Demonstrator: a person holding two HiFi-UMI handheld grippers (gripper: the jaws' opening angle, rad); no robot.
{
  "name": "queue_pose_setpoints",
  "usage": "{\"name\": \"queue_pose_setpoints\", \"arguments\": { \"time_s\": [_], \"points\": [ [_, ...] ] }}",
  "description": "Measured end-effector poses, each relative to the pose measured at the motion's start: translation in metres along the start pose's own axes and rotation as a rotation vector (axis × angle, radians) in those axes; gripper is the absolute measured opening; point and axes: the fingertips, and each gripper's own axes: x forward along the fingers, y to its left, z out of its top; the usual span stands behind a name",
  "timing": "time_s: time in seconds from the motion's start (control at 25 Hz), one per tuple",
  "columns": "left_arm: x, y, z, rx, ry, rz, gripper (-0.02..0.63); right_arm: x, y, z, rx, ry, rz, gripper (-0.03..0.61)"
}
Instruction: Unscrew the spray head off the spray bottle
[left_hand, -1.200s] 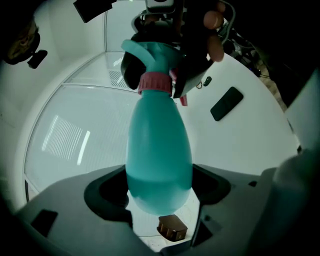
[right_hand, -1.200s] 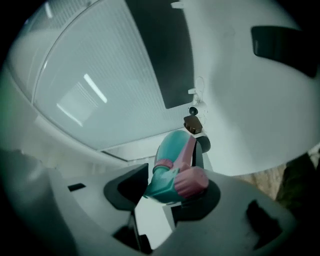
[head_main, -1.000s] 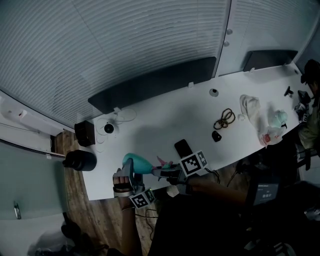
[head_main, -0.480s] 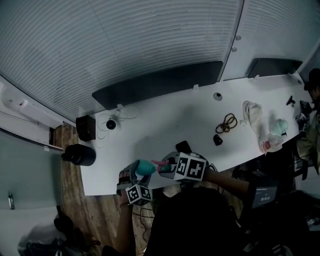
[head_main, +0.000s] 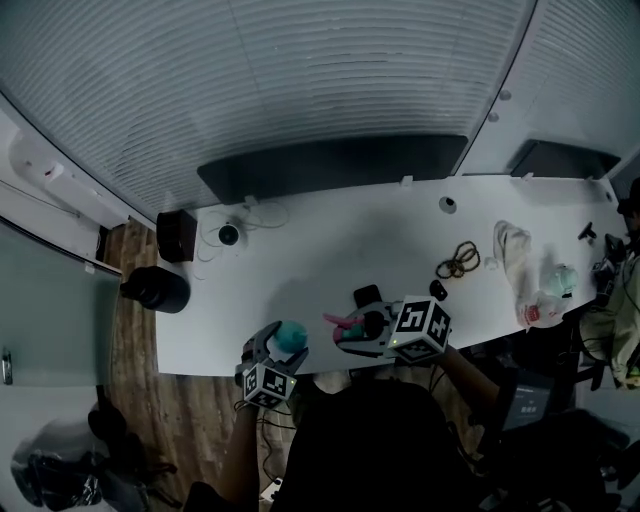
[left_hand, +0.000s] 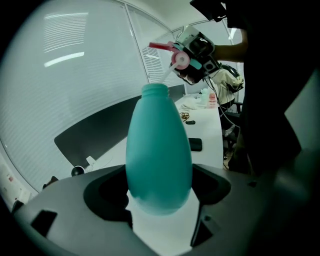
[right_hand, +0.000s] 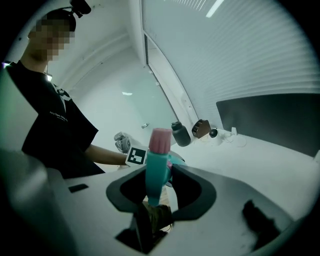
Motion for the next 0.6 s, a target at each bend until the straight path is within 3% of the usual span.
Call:
{"name": "queue_pose_setpoints", "arguments": {
  "time_s": [0.28, 0.4, 0.6],
  "points": [
    [0.014, -0.011, -0.003, 0.165, 0.104, 0.001, 0.374, 0.025, -0.012, -0.025, -0.027, 0.110, -0.038, 0.130],
    [0.021, -0.009, -0.002, 0.086, 0.076, -0.018, 0.374, 0.036, -0.013, -0.025, -0.020, 0.123, -0.018, 0.130],
    [0.034, 0.003, -0.030, -0.078, 0.018, -0.010, 0.374, 0.033, -0.030, -0.012, 0.089, 0.035, -0.018, 0.130]
  ]
}}
